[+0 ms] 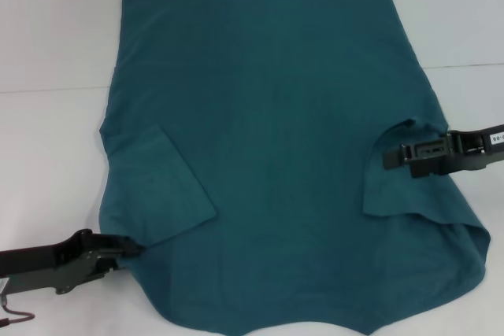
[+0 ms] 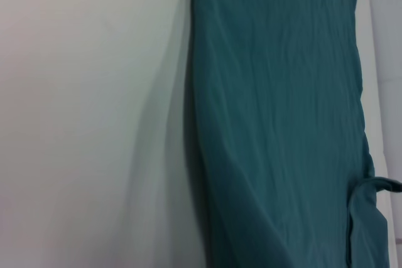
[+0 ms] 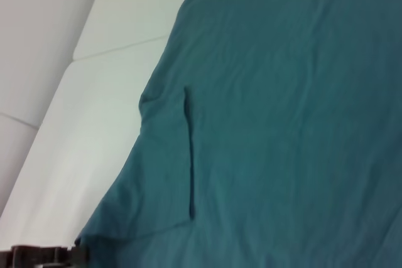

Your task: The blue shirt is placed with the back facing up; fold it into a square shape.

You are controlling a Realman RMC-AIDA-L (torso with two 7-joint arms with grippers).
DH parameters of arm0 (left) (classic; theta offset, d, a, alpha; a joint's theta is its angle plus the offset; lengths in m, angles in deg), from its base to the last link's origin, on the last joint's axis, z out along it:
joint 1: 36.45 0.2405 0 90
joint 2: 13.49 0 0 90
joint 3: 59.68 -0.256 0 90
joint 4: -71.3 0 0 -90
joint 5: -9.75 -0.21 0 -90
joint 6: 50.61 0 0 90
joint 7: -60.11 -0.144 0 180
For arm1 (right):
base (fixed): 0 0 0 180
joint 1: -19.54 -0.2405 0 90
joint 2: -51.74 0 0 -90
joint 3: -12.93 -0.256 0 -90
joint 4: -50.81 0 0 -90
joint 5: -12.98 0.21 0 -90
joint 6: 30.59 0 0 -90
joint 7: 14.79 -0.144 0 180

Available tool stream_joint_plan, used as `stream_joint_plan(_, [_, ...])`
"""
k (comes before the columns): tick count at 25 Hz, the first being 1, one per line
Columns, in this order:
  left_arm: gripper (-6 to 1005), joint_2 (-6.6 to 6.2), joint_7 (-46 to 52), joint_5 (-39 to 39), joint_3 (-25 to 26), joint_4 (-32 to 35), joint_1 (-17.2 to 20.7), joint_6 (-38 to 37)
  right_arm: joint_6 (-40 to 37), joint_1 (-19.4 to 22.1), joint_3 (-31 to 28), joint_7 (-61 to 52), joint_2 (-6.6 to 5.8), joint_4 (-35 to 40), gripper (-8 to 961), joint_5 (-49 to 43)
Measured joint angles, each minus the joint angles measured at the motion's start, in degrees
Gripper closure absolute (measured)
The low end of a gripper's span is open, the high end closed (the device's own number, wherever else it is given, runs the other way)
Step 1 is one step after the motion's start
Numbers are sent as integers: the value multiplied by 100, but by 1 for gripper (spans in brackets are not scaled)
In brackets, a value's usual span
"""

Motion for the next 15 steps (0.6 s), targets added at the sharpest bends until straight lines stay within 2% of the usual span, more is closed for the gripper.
stream_joint_plan(2, [494, -6, -81, -1, 0, -12, -14, -8, -68, 42, -48, 107, -4, 0, 34, 1])
stream_joint_plan(4, [734, -7, -165, 13, 2, -17, -24, -8, -134, 79, -139, 231, 1, 0, 34, 0])
stream_joint_plan(10, [956, -29, -802, 433, 55, -129, -33, -264, -325, 260, -695, 749, 53, -38, 35, 111])
stream_joint_plan(15, [956, -75, -1167, 550, 45, -241, -131, -563, -339, 508, -898, 925, 21, -65, 35, 490])
